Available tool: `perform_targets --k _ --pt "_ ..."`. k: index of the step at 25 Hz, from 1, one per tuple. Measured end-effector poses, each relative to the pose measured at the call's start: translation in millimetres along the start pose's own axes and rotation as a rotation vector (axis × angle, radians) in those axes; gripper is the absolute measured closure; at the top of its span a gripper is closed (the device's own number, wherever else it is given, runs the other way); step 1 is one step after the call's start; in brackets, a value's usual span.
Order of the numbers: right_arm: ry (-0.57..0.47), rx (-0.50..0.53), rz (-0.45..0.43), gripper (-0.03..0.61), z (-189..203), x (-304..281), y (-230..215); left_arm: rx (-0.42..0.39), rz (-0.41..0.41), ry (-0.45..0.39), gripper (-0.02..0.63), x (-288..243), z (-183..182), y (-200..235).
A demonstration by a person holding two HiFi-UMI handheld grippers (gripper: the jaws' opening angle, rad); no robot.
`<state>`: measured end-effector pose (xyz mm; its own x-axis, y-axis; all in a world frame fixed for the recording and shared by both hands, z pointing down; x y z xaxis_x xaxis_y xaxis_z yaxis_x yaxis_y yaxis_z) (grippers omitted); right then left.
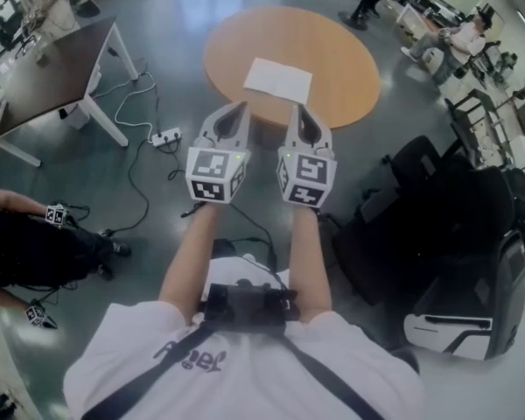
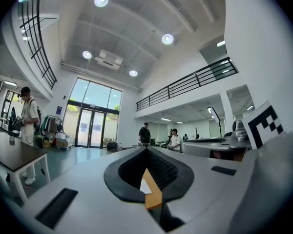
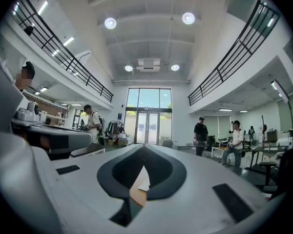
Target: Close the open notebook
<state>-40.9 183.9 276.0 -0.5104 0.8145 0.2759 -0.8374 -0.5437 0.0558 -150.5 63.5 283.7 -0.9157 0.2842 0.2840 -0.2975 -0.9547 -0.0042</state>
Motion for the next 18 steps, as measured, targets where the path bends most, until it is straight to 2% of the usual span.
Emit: perform_targets --k 6,11,18 --pt "0.048 -0.010 -0.031 0.568 27.6 -16.6 -4.4 0.036 -0.001 0.032 0.601 -22.8 26.6 3.4" --pt "0.060 0.024 0.005 0.568 43.1 -52.0 -16.0 -0.041 0.025 0.087 0.601 -60.1 48.6 22.2" --pt "0.007 0.063 0.025 0.568 39.9 -126.1 -28.4 -0.037 0.026 0.017 0.601 -134.0 46.7 73.2"
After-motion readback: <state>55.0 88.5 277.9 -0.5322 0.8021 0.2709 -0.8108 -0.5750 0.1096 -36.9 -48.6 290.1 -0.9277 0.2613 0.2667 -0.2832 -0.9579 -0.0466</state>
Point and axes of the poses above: the fingertips, and each gripper's own axes: x backward along the fingers, y to its left, z out of its underside, the point moved 8 cm from there along x, backward along the fingers, and after that the axes turned 15 degrees about -y, right-handed, at the moved point
